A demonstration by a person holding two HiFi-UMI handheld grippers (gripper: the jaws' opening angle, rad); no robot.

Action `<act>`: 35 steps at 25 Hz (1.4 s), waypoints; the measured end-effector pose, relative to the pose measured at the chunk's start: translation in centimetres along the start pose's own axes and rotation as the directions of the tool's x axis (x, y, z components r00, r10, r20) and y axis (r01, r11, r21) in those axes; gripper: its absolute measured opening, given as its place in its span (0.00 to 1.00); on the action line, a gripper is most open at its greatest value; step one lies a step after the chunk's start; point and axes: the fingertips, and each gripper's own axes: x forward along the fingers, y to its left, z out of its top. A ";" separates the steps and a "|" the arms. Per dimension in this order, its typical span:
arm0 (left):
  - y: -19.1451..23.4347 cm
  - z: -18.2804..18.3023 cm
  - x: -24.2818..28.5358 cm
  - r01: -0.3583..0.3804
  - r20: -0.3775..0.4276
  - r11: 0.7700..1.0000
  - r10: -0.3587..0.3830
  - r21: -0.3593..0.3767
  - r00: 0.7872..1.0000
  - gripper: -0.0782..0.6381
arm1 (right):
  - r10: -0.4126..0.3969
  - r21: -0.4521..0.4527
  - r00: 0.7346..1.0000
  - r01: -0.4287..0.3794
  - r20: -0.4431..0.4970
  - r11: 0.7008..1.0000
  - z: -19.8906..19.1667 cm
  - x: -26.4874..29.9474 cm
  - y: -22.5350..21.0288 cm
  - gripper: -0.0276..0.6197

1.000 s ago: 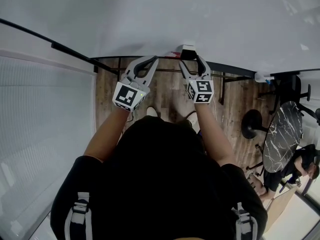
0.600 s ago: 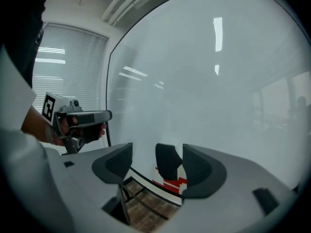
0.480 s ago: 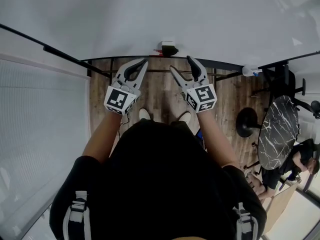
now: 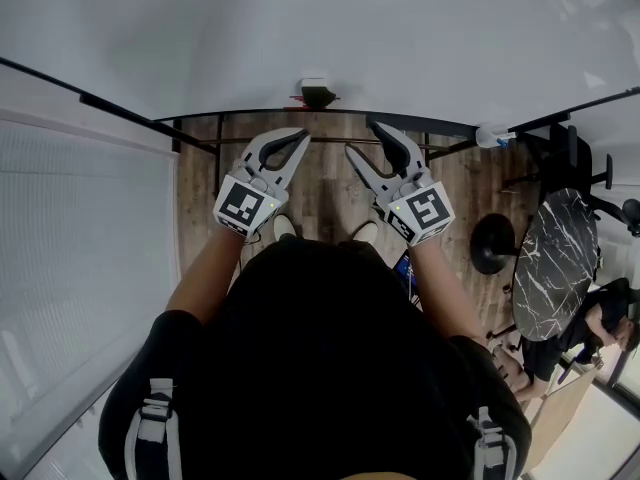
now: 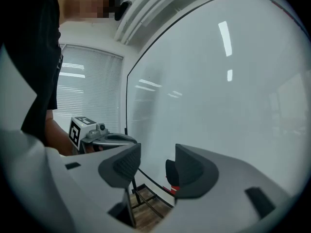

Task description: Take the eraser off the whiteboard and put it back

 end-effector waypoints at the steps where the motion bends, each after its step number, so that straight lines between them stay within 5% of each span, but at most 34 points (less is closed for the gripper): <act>1: -0.5 0.0 0.3 0.008 -0.001 1.000 -0.008 0.000 1.000 0.12 | 0.010 -0.002 1.000 -0.010 0.009 1.000 0.1 -0.4 0.0 0.35; 16: -4.6 0.9 3.0 0.076 0.022 0.996 -0.075 -0.049 0.997 0.11 | 0.016 -0.027 1.000 -0.016 0.010 1.000 -0.3 -4.2 -0.4 0.09; 35: -4.2 2.4 1.2 0.057 0.062 0.997 -0.053 -0.059 0.997 0.12 | 0.006 -0.035 0.997 -0.003 0.071 0.999 1.0 -3.5 0.2 0.05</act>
